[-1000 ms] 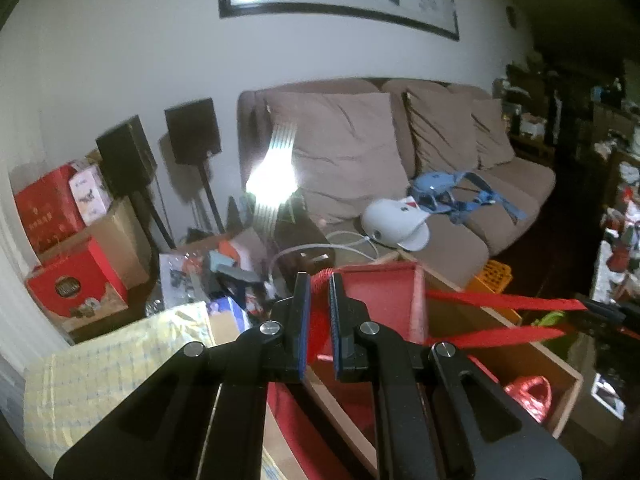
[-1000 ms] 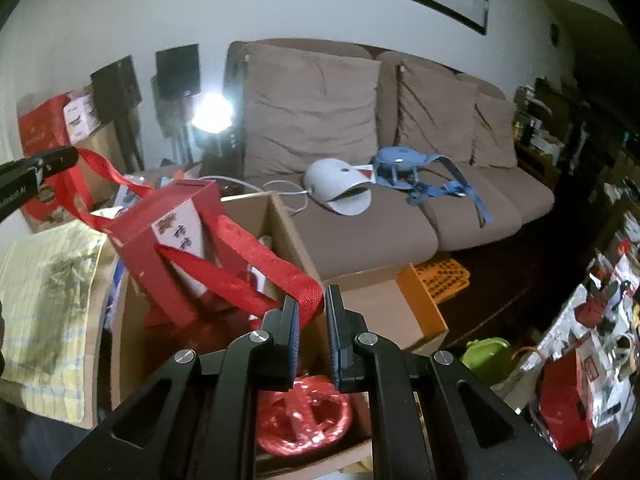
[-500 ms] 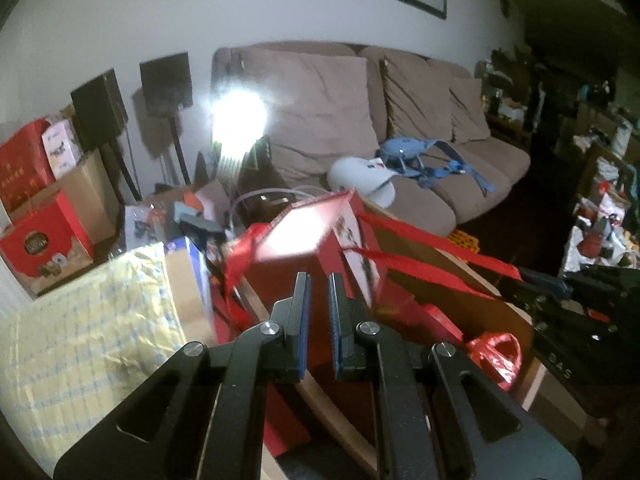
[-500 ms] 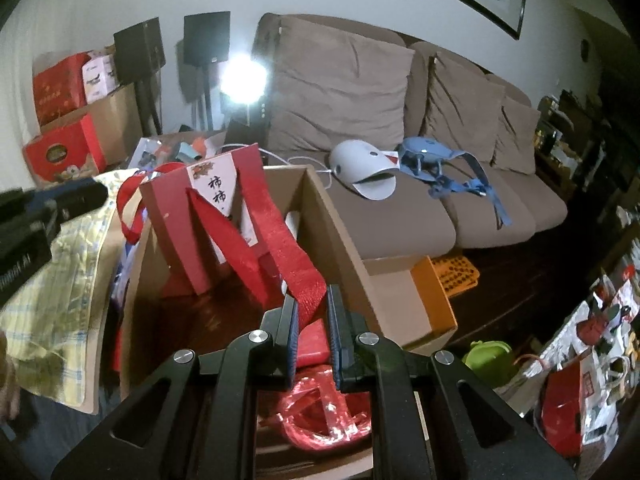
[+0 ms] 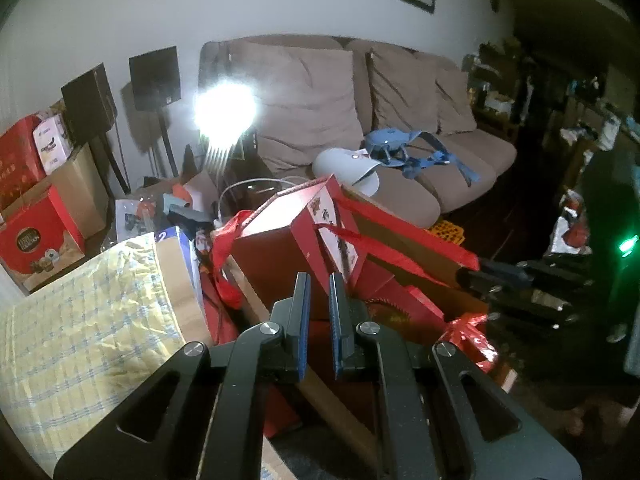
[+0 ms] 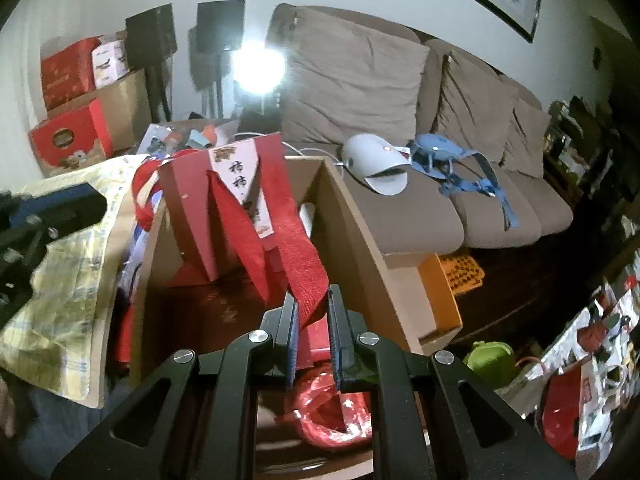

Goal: Organize objects
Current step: 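Lower the red box-shaped gift bag into the cardboard box with both grippers, then open both grippers to release the ribbon handles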

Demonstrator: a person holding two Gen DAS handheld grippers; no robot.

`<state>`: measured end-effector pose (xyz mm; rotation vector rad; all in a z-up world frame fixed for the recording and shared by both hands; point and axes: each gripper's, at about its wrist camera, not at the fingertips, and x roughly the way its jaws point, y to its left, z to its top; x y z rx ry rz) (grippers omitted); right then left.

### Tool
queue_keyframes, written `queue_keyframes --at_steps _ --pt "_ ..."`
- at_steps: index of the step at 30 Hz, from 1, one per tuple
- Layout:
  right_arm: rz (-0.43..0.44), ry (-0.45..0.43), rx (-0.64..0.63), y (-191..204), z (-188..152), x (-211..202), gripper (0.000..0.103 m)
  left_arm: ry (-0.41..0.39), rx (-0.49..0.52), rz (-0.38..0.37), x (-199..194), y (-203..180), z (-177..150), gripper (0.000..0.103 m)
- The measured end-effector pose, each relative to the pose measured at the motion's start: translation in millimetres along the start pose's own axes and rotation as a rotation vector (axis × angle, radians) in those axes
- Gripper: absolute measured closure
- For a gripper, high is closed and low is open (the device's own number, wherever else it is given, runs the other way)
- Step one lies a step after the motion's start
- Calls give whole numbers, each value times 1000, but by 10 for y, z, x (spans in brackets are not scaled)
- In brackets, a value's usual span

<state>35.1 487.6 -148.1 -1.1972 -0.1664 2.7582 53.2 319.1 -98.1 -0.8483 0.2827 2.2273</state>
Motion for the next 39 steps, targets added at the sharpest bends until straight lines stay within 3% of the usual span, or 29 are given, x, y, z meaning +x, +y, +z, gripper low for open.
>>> queue_keyframes --at_steps 8,13,17,20,22,24,28,32,34,39 --pt "22 -24 -54 267 38 -95 86 22 43 -29 -333 -39 33 93" --pt "54 -42 -75 416 57 -141 74 -3 46 -33 -537 -43 54 76" --pt "70 -43 -86 507 61 -151 72 -26 23 -30 -667 -3 63 69" --pt "72 -36 -73 513 72 -155 71 -48 8 -16 -734 37 79 55" --pt "69 -26 -48 495 87 -169 68 -77 23 42 -735 58 85 40" --pt "42 -28 -35 488 99 -212 67 -74 19 83 -724 113 89 37" --pt "40 -92 12 434 154 -460 50 -63 -42 76 -762 302 100 35" --pt "24 -124 33 425 192 -663 49 -79 -79 96 -840 440 103 30" --pt "20 -135 38 429 199 -741 48 -83 -78 110 -865 462 101 20" --pt "-20 -160 34 479 220 -909 44 -87 -55 135 -940 418 99 6"
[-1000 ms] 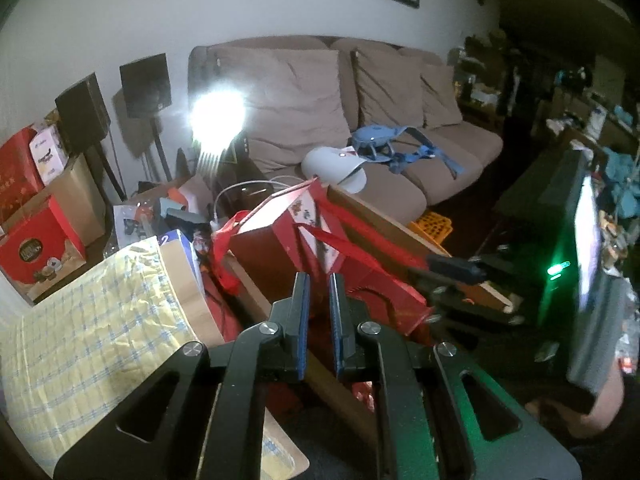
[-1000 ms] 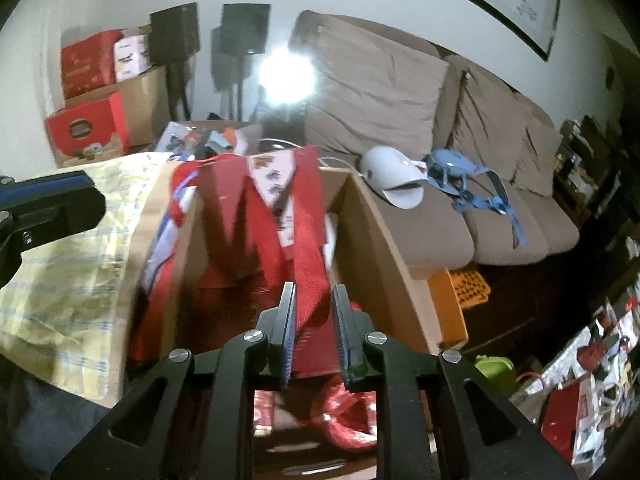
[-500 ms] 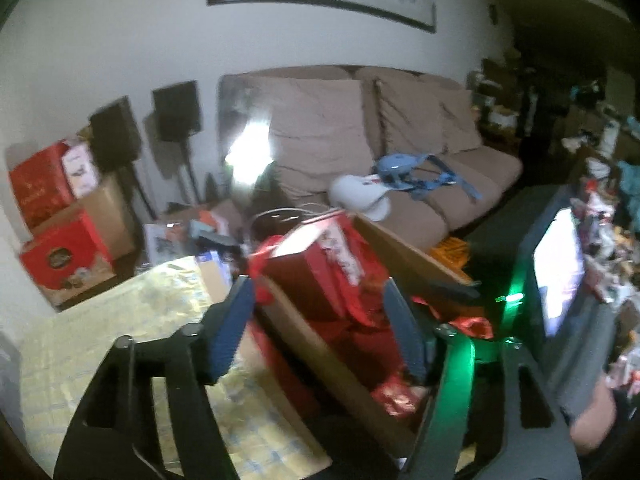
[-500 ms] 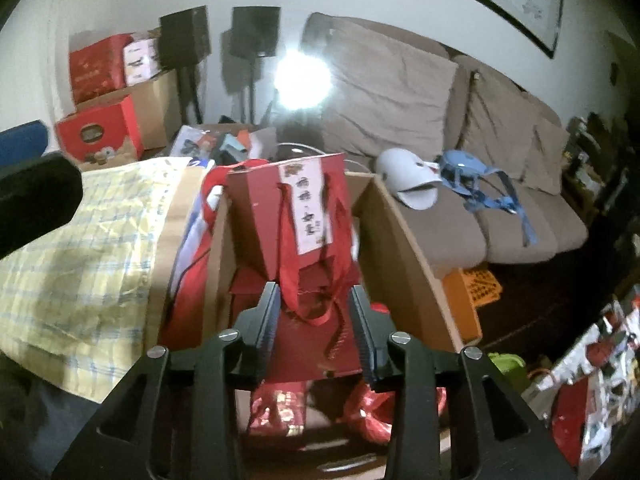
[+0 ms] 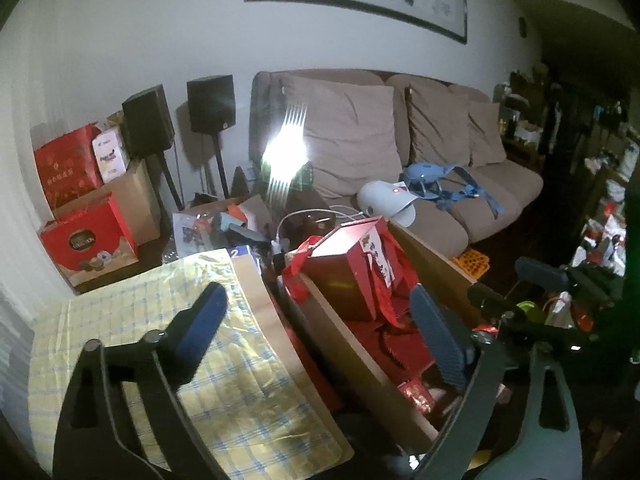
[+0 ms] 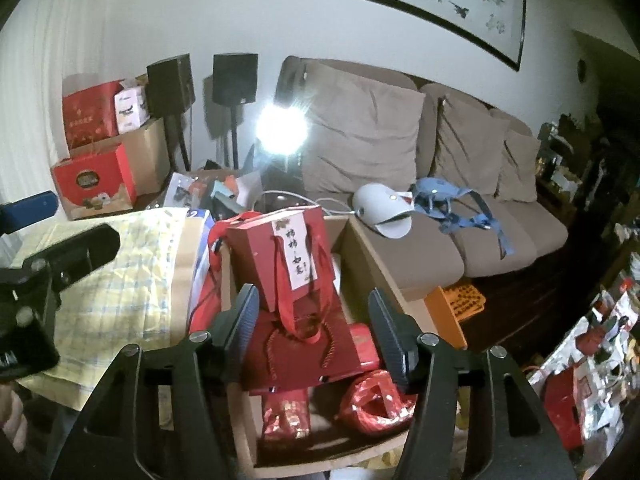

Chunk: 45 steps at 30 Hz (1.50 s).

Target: Organize objects

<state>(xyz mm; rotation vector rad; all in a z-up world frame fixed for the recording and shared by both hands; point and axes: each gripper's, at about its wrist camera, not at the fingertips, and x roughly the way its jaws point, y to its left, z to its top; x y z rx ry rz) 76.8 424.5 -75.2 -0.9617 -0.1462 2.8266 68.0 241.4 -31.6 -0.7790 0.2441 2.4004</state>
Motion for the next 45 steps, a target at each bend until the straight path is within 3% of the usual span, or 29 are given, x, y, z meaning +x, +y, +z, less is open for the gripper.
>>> queue_keyframes --at_steps 4,11,17,24,45 --pt "-82 -27 -19 40 -3 -68 36 -3 8 21 -22 -16 4 3" --pt "-90 -14 -19 1 -10 -75 25 53 -45 4 70 85 -19 1" --pt "-123 35 -38 24 -44 -28 22 71 -49 24 102 91 -64 1" --pt "-90 105 -22 -12 -93 68 20 54 -33 80 103 93 -80 1" --pt "-65 214 21 -158 -173 238 16 91 -40 58 129 147 -124 1"
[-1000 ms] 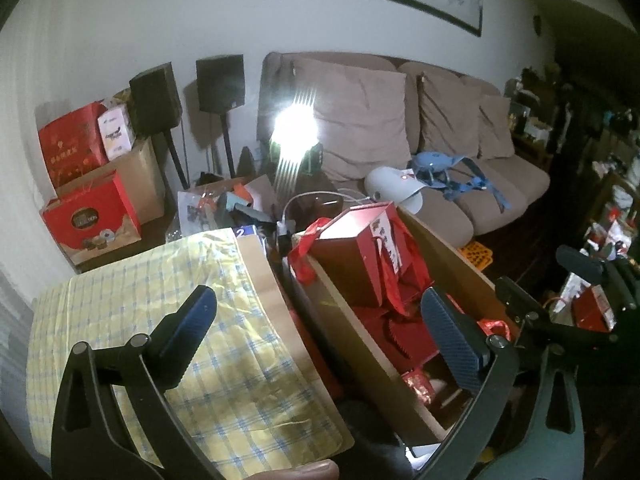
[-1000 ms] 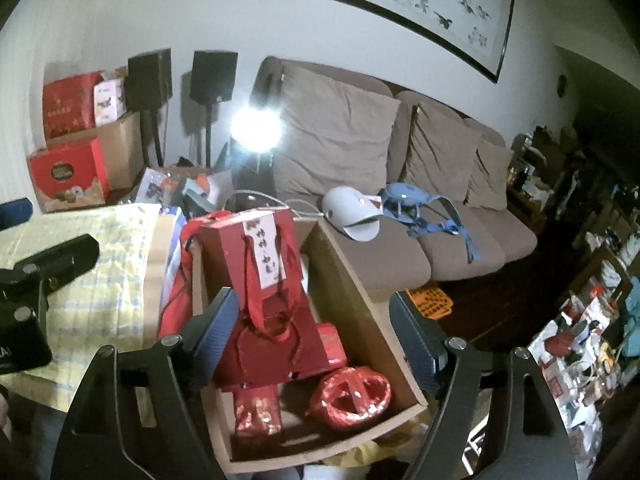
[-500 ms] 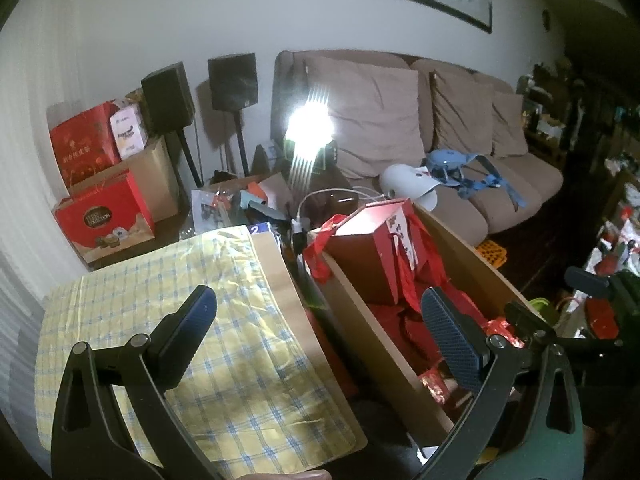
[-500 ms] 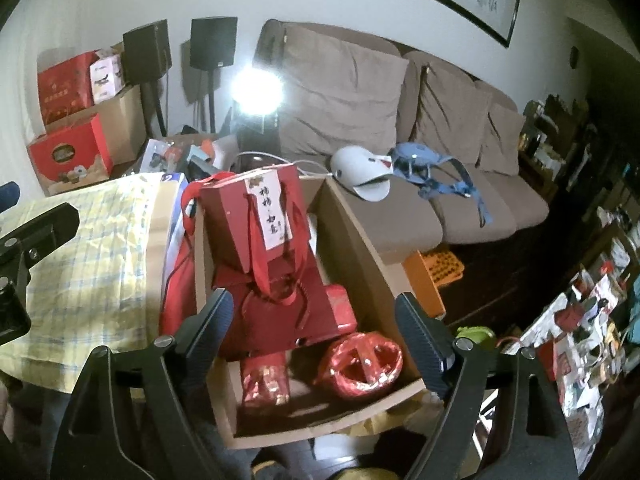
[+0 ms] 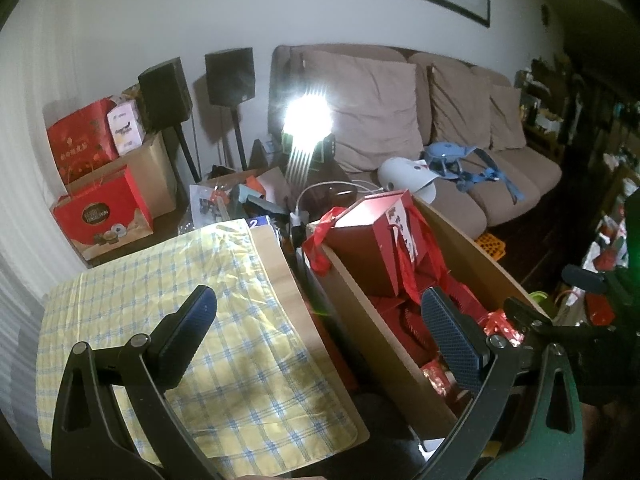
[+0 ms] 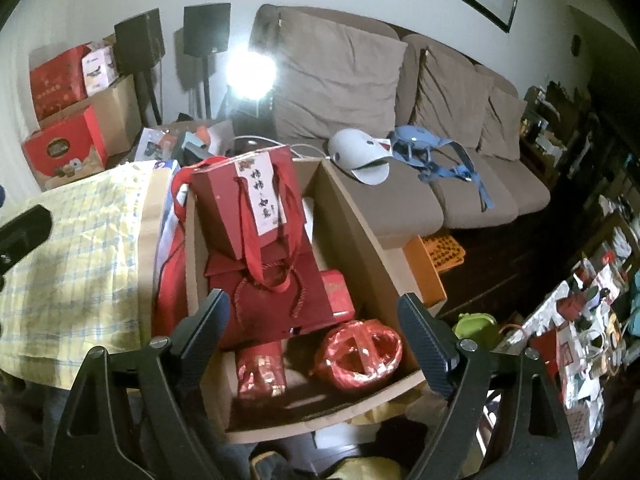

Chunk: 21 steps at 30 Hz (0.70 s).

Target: Organize objects

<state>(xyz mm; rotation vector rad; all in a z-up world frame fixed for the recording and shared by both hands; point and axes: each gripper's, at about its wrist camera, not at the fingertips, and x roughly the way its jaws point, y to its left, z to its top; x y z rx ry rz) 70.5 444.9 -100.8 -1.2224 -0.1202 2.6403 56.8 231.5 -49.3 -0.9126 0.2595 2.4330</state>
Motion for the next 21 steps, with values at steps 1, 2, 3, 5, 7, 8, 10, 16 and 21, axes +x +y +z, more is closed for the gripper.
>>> queue_keyframes --at_steps 1,2,3,5,7,8,10,16,21 --pt "0 1 -1 -4 0 11 16 -6 1 8 -12 12 -6 1" --pt "3 2 -4 -5 1 25 16 -11 3 18 -24 17 -14 1" --pt "6 7 -8 -9 2 50 16 -16 7 28 -36 16 -19 1" --pt "-4 23 -6 -18 -2 103 16 -25 9 25 -57 23 -23 1" --pt "-11 40 -8 -28 -13 150 16 -17 12 23 -42 24 -19 1" --pt "-8 44 -9 -31 -13 161 16 -13 14 24 -37 19 -21 1" --pt "-1 44 -9 -42 -17 156 16 -7 15 26 -20 9 -19 1" --pt "3 27 -1 -74 -13 97 16 -9 32 19 -39 -61 -20 1" --pt "-3 22 13 -123 -5 82 16 -9 30 6 -67 -73 -17 1"
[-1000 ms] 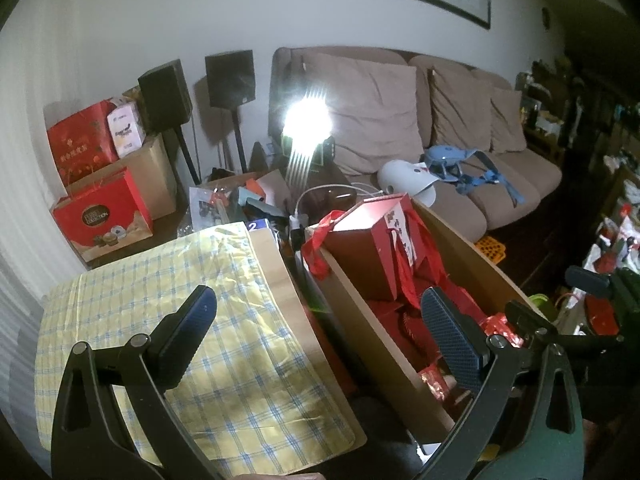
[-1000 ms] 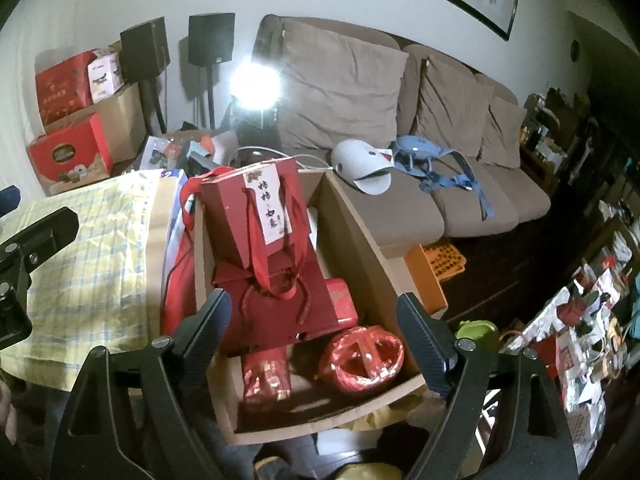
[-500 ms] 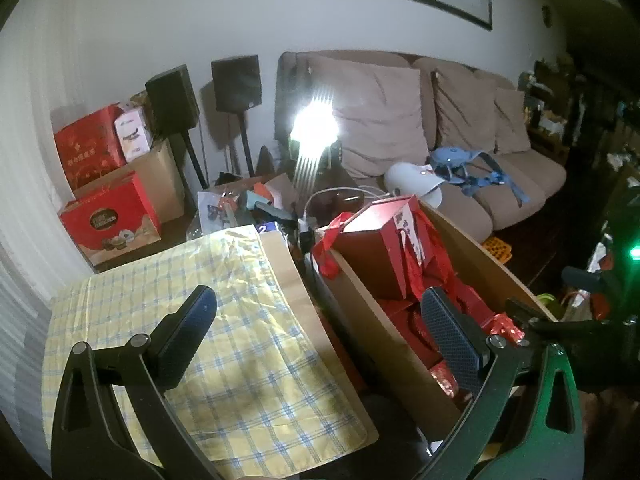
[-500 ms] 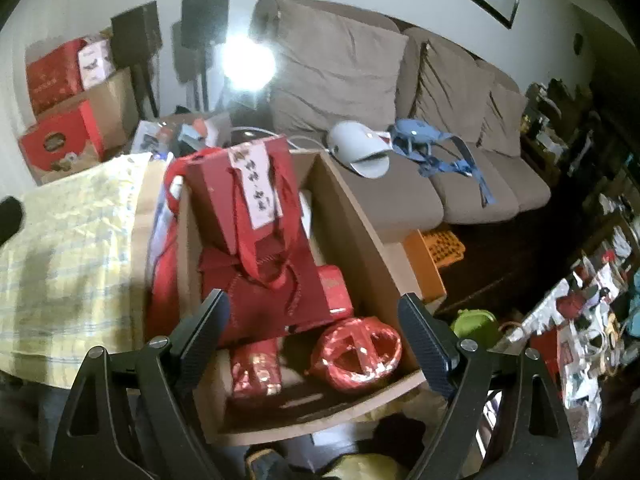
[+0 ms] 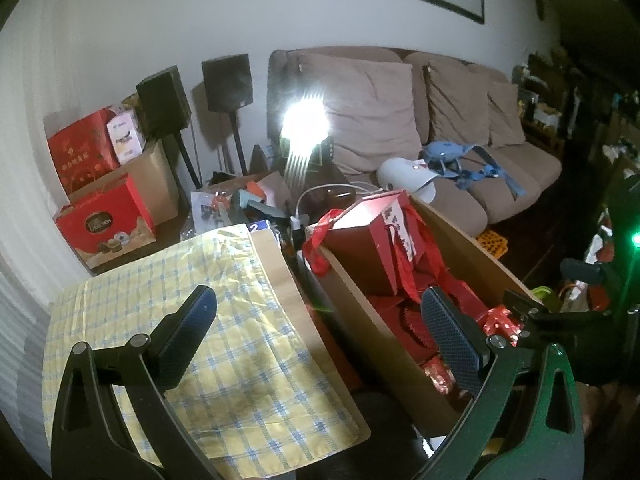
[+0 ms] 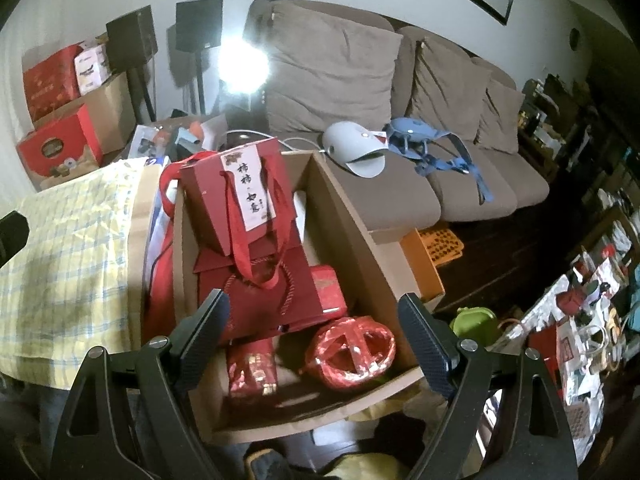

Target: Organize objects

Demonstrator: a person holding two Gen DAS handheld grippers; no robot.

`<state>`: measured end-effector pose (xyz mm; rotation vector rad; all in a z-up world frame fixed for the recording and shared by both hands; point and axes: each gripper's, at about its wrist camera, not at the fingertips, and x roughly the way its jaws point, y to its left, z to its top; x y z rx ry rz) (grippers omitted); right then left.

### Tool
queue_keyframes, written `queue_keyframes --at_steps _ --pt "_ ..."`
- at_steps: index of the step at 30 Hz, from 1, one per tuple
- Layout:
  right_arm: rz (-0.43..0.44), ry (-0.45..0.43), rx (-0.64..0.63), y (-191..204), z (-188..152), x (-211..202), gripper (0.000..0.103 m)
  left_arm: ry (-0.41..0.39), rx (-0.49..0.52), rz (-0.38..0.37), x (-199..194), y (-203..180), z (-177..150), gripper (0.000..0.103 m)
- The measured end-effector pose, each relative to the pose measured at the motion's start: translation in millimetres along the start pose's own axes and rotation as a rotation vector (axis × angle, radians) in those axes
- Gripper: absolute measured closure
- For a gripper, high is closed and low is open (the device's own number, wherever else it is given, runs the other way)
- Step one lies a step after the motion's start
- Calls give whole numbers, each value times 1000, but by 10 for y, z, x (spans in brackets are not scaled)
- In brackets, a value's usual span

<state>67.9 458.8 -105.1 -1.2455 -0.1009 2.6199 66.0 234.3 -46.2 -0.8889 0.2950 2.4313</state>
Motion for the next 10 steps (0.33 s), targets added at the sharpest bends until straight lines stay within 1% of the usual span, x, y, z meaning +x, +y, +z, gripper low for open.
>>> queue_keyframes --at_steps 10 --pt "-4 -6 5 -27 9 -13 16 12 -2 -15 11 -11 11 1"
